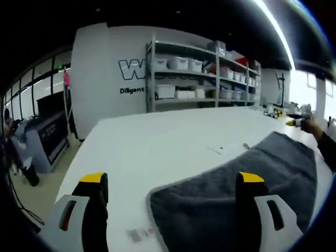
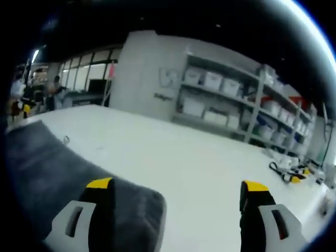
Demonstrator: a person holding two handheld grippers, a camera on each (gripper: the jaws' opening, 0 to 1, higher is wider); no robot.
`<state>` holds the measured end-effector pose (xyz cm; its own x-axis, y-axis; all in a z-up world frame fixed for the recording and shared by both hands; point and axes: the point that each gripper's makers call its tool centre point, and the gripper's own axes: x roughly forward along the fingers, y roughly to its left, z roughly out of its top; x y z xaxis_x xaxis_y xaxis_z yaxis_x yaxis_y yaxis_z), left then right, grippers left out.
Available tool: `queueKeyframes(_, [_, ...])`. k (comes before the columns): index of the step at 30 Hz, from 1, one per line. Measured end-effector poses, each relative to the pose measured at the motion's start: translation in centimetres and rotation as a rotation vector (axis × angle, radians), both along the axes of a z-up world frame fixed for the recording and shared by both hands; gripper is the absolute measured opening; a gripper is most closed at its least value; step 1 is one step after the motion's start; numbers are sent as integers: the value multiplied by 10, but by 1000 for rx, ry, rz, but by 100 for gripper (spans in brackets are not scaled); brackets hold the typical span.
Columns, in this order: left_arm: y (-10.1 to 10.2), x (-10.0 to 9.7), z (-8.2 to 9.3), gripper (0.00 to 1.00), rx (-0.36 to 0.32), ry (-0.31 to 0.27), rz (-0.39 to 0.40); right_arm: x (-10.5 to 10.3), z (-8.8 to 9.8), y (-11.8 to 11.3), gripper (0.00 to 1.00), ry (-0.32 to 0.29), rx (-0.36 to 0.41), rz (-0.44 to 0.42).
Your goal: Open the folded towel by lifting each exposed corner and separating the folded layers until the towel lies flat within the target outline without major curled edges
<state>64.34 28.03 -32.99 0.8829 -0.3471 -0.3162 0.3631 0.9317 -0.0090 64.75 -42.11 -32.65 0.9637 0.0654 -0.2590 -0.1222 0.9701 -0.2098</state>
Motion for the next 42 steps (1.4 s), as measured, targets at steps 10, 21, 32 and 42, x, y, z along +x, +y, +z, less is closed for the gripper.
queueKeyframes(10, [-2,-43,21,100,13,-95,29,-32,4,19,100,-22,13,9])
queueKeyframes(21, [1,-90,8,100,13,-166,58,-78,-10,63,100,-13,42,116])
queueKeyframes(32, [-18,-122,-9,100,57,-191,-1,-120,-29,88,100,-12,71,159])
queueKeyframes(42, [-11,-150,-15,100,15,-139,15,-151,-15,87,100,-51,78,123])
